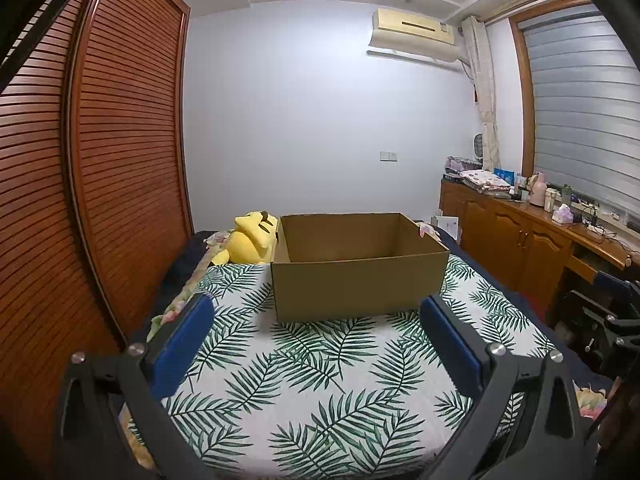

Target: Organize snacks

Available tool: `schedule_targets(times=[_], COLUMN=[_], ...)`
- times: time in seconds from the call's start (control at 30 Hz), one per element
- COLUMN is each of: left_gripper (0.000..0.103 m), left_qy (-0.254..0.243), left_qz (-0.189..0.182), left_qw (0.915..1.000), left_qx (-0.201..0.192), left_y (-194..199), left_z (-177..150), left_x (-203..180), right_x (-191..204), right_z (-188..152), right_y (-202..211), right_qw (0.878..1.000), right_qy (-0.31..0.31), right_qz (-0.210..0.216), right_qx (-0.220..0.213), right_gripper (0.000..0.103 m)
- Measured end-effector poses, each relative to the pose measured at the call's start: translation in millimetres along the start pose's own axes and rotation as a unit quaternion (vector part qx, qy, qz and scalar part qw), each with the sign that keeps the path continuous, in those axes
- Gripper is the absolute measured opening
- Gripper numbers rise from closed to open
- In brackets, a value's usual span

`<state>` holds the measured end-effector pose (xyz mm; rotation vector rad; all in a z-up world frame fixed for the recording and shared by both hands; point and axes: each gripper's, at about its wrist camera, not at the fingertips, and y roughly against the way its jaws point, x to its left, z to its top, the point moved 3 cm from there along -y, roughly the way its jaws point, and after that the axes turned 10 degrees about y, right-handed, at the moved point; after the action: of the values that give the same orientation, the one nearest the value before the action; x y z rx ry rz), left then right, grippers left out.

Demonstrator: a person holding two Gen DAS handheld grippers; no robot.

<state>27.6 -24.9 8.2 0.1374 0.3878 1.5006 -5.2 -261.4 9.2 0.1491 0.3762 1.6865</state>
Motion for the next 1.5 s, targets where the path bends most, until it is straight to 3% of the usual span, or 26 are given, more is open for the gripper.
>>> schedule_targets(times=[1.5], left_gripper=[0.103], left_qy=[0.001], left_qz=[0.011], left_qw=[0.9999], left_qx=[0.002], left_y=[11.7], left_z=[-20.1], left_x=[10.6], right_x=[10.2], right_z=[-4.6], right_y=[11.4], right_qw=[1.0], right_qy=[0.007], right_qz=[-0.005], right_qx=[-0.014], right_gripper=[0.103])
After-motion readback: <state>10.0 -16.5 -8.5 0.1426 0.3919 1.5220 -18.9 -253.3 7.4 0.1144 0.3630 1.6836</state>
